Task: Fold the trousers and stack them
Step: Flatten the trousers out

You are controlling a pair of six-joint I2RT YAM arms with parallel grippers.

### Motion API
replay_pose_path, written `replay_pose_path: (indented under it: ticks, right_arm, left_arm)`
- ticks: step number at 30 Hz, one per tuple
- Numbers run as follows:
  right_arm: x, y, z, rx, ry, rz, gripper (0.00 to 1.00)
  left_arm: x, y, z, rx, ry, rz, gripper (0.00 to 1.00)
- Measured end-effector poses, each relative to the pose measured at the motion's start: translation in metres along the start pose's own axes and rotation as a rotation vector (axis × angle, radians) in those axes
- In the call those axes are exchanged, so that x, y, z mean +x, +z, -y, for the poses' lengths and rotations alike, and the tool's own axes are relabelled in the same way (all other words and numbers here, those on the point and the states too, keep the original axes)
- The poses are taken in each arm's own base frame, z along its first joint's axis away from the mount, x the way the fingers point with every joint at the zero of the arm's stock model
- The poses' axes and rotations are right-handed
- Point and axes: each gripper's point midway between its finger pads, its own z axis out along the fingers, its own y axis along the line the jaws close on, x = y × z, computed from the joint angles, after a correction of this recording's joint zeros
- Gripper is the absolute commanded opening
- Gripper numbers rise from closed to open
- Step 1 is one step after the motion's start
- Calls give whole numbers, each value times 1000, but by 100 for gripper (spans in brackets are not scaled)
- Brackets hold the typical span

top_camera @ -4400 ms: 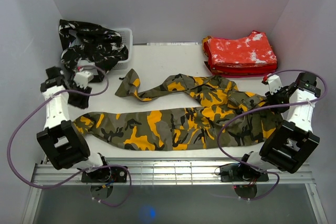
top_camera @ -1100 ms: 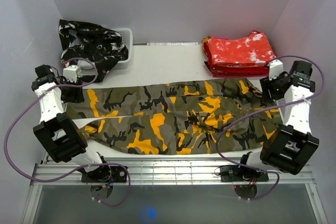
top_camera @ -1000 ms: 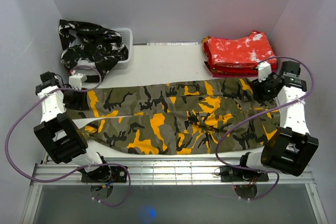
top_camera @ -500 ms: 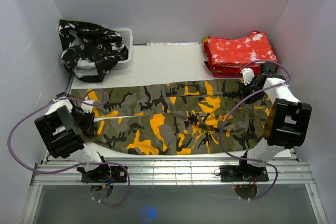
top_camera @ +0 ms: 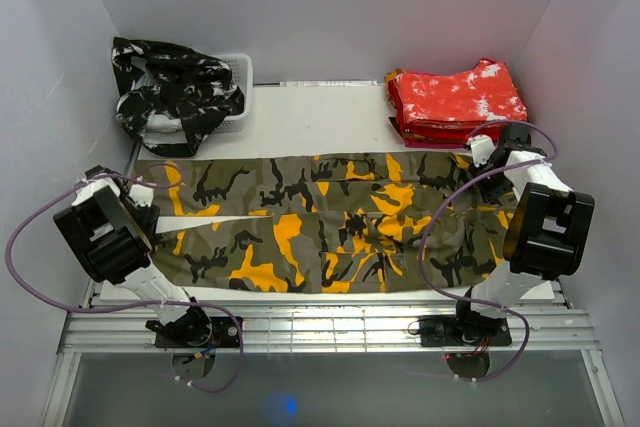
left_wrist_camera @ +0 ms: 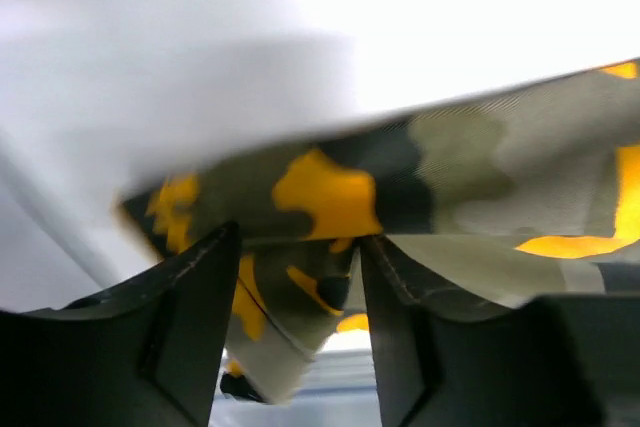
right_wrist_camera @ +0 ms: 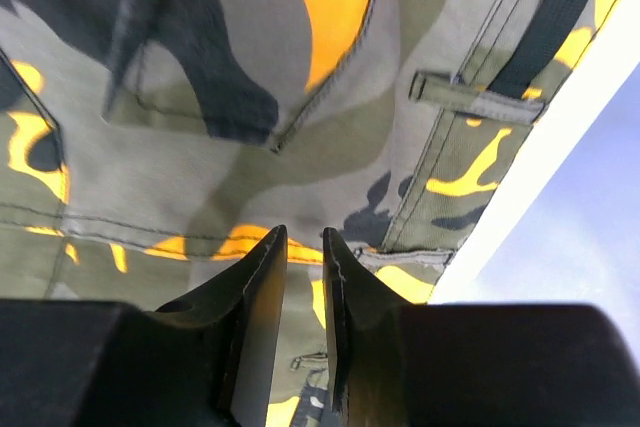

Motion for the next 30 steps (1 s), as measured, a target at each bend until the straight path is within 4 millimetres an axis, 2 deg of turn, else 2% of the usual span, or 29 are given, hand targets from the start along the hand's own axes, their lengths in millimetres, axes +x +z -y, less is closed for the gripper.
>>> replay_pose_path:
  ticks: [3,6,8,10,15,19,21,25,28,30]
  right_arm:
    - [6,-2,-4,-8,1,-13,27]
    - [3,-8,-6,-16,1,2,29]
    - [0,-18,-10,-35,-1,18,30]
    - [-5,-30,-11,-47,-10,39,32]
    - [-22,-74,-11,-60,-112,125,35]
    - [-6,-96,-24,-104,-215,108,36]
    - [8,-96,-32,-139,-242,74,36]
    - [42,-82,-53,-228,-242,-20,35]
    - [67,-66,-66,-270,-232,-94,35]
    - [85,-57,-75,-293,-228,-145,35]
  left_arm:
    - [-30,-11,-21,-37,12,101,70]
    - [-63,-37,-42,-101,26,216,70]
    - [-74,-53,-50,-136,37,265,69]
    - [-76,-63,-49,-143,52,289,67]
    - [-58,-78,-22,-93,123,309,65]
    - [-27,-66,9,-8,158,256,64]
    - [-10,-52,25,43,159,207,64]
    - [25,-17,48,122,134,97,62]
    - [37,-1,49,124,116,40,62]
    - [37,-1,44,105,99,26,61]
